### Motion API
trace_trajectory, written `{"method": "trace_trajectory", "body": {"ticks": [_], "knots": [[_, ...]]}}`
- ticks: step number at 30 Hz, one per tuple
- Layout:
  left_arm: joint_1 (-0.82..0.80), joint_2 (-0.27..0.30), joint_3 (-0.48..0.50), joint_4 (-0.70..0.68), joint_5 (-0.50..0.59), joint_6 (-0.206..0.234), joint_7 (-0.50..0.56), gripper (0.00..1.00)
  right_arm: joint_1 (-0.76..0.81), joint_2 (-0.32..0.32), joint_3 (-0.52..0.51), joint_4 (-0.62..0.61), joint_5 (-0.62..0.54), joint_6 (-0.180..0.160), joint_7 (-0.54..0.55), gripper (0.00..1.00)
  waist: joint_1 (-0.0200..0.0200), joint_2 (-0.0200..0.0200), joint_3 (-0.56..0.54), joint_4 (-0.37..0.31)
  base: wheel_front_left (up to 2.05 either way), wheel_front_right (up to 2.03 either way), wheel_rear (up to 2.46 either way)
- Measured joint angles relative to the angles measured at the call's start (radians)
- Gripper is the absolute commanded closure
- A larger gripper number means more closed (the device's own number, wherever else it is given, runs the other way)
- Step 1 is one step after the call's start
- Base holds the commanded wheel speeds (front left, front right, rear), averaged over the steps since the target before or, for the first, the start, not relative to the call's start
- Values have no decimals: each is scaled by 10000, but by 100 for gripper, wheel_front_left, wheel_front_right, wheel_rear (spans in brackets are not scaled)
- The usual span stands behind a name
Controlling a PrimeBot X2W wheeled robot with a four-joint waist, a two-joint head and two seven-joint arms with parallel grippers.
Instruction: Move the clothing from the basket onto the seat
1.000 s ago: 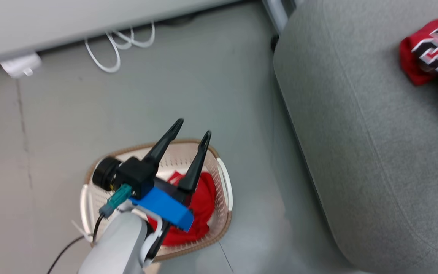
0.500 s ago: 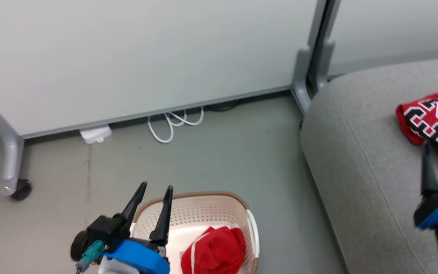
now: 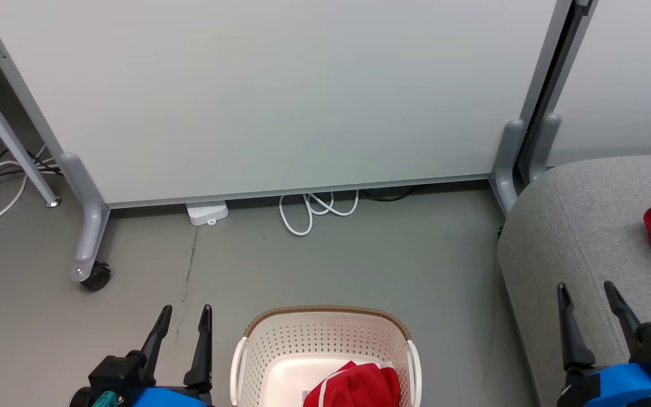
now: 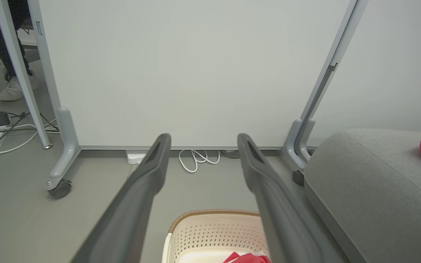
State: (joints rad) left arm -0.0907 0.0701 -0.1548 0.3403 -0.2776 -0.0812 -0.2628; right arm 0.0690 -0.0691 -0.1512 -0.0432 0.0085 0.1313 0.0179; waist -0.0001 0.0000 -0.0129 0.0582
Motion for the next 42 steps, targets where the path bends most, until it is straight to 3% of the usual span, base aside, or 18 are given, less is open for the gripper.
{"method": "trace_trajectory", "body": {"ticks": [9,28,42], "knots": [[86,-65,322,-73,267,-146,0,0,382,155,90,-180,-84,0,-19,0,2,0,-68,205,0,0,0],[82,-171,311,35,591,-334,0,0,267,167,332,-102,-8,-2,-178,0,1,0,173,-64,0,0,0],[-1916,-205,-412,616,817,-422,-2,0,-2168,173,1003,-495,4,-2,-617,0,4,0,2938,-959,0,0,0]]}}
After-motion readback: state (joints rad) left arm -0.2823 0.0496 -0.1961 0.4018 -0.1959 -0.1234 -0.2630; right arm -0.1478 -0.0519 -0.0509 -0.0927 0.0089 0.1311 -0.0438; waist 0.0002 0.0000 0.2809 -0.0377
